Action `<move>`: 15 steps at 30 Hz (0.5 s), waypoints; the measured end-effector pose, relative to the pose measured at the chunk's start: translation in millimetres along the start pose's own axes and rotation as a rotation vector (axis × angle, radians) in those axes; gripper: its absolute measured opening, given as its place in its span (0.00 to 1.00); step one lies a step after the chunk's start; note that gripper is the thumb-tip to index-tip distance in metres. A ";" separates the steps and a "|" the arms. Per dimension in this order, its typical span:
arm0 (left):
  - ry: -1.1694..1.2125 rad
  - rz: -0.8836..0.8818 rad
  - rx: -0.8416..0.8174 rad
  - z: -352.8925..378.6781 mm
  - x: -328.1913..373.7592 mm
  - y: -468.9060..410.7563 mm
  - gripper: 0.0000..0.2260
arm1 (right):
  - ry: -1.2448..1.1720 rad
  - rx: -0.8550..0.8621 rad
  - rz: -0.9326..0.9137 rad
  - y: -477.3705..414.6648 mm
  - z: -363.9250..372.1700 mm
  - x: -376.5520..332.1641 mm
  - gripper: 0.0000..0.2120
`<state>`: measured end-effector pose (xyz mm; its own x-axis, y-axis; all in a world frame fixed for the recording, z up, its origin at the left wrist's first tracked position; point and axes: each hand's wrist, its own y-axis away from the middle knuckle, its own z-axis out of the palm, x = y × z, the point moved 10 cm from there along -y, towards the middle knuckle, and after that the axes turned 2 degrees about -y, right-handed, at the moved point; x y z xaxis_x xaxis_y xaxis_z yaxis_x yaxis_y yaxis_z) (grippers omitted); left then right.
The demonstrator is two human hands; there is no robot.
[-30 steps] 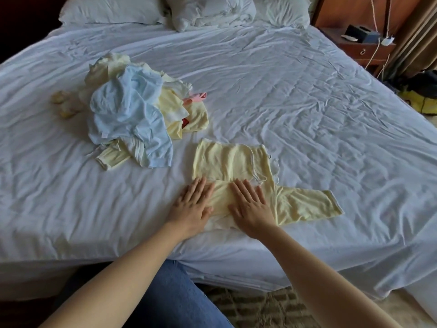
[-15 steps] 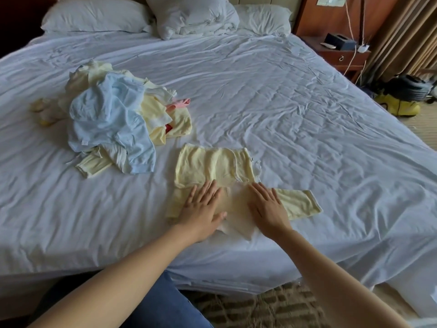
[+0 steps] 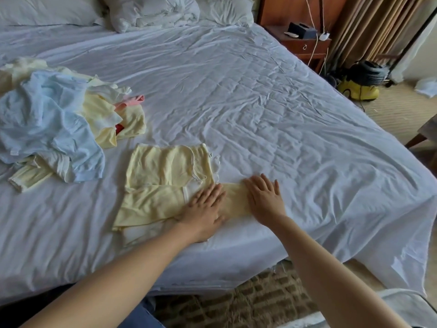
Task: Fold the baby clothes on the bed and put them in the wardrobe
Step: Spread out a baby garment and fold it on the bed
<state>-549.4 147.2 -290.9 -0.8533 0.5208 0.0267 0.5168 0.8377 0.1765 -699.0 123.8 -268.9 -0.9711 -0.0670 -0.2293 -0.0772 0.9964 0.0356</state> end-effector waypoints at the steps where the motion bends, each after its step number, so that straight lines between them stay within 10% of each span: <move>1: -0.027 0.011 0.020 2.0 1.0 0.6 0.35 | 0.005 0.014 0.000 -2.3 -2.8 1.9 0.22; 15: 0.005 -0.001 -0.096 8.4 1.9 -3.5 0.34 | -0.304 0.006 0.281 -11.3 -45.9 29.5 0.07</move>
<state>-552.3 146.6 -299.8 -0.8540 0.5193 0.0318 0.5076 0.8183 0.2697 -737.2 108.1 -231.4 -0.8428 0.2257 -0.4885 0.1841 0.9740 0.1323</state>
